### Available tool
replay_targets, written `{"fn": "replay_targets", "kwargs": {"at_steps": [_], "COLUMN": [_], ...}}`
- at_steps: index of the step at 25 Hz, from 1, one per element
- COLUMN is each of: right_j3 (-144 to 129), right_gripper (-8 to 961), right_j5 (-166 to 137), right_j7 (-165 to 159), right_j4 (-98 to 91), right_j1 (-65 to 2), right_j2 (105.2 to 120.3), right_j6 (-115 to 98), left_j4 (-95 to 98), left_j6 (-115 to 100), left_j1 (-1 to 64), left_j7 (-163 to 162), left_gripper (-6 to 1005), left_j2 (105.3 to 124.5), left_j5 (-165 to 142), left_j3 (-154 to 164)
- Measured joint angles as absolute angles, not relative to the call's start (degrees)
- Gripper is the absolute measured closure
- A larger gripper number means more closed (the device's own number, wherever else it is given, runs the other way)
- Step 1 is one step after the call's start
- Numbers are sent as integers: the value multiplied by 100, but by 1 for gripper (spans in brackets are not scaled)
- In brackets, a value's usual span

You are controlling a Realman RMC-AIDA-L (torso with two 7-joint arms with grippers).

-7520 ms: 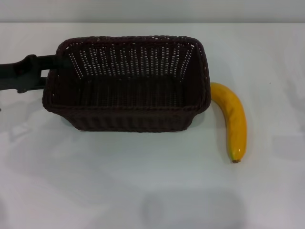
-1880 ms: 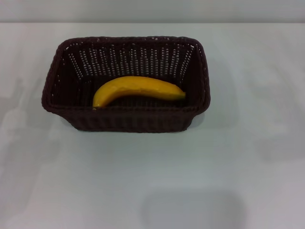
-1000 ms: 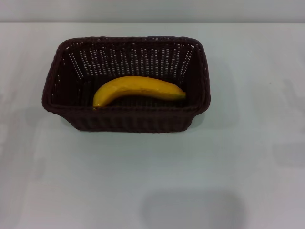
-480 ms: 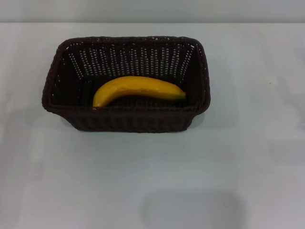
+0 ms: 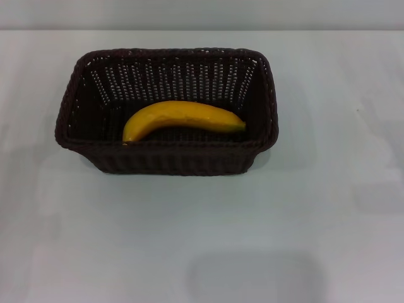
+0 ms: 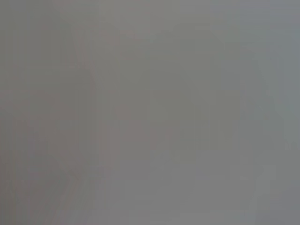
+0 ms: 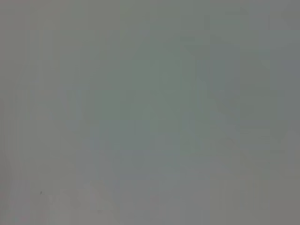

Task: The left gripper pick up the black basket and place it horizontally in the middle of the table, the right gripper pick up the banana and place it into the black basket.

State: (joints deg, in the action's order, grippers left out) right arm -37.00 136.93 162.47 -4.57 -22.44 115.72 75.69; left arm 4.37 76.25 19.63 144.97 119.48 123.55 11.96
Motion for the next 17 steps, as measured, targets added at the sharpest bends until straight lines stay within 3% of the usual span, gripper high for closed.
{"fn": "replay_targets", "kwargs": {"at_steps": [17], "right_j3": [-3700], "right_gripper": [96], "right_j5": [13697], "right_j7": [16235], "right_j4": [-389], "right_j1": [-2151], "right_j2": [11568], "right_j6": [7589], "left_j4": [202], "left_j6": [8379], "left_j1": [1803], "left_j7": [14502], "left_gripper": [242], "left_j2": [11957], "left_j5": [12374], "left_j3": [1208]}}
